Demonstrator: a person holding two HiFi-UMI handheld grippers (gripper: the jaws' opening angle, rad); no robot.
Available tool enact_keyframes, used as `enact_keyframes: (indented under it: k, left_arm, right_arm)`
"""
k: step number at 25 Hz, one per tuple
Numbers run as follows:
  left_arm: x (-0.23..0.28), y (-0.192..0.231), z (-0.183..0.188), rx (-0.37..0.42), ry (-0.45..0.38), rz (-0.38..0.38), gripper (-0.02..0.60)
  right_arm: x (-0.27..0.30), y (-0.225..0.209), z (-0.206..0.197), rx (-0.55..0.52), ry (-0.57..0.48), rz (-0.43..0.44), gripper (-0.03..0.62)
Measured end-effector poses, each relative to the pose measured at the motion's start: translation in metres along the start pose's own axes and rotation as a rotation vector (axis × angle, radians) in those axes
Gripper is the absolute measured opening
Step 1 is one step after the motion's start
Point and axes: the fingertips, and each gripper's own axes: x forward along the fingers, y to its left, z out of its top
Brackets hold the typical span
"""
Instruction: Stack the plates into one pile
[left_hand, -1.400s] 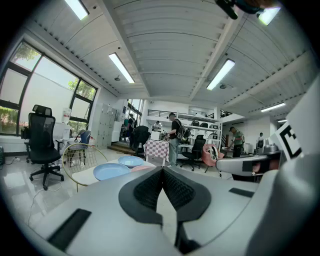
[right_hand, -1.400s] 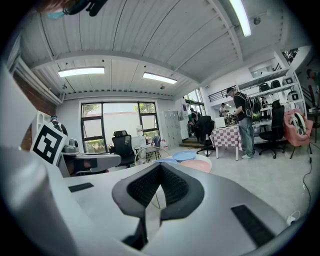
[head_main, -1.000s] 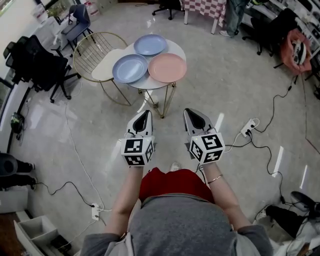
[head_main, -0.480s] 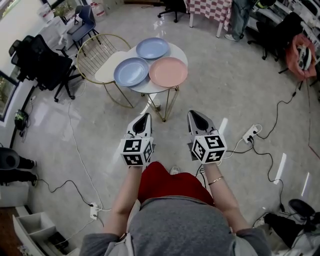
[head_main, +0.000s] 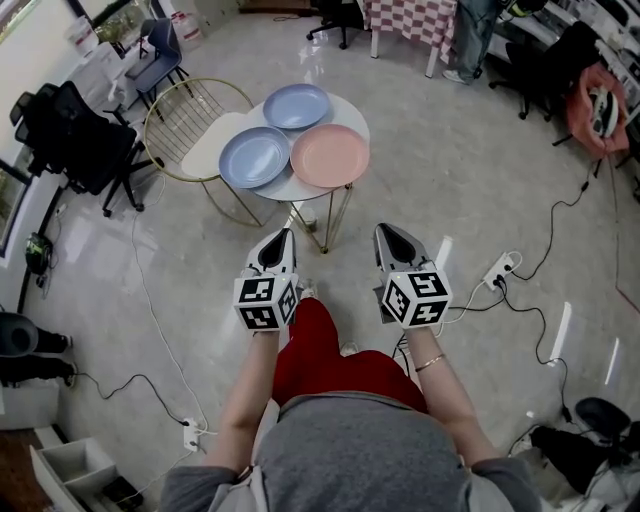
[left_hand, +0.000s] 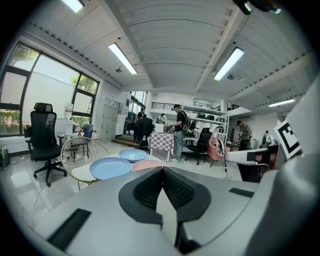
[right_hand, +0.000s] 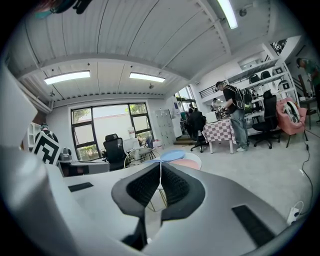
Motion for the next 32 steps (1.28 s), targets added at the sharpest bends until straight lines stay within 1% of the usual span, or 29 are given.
enact_keyframes:
  k: [7, 12, 17, 22, 27, 32]
  left_arm:
    - [0.045, 0.032, 0.000, -0.020, 0.034, -0.008, 0.015]
    - [0.076, 0.069, 0.002, -0.022, 0.059, 0.006, 0.015]
    - [0.105, 0.113, 0.008, -0.041, 0.082, 0.026, 0.015]
    - [0.131, 0.148, 0.008, -0.036, 0.114, 0.022, 0.015]
    - [0.156, 0.176, 0.007, -0.036, 0.142, -0.006, 0.015]
    - [0.188, 0.183, 0.010, -0.013, 0.161, -0.059, 0.015]
  right_arm:
    - [0.047, -0.009, -0.001, 0.010, 0.039, -0.015, 0.029]
    - [0.094, -0.009, 0.000, 0.016, 0.070, -0.014, 0.031]
    - [0.145, -0.004, 0.004, 0.024, 0.100, -0.006, 0.031]
    - [0.192, 0.000, 0.003, 0.029, 0.124, -0.017, 0.029]
    - [0.227, -0.003, 0.007, 0.033, 0.136, -0.056, 0.029]
    - [0.244, -0.024, 0.008, 0.048, 0.140, -0.130, 0.031]
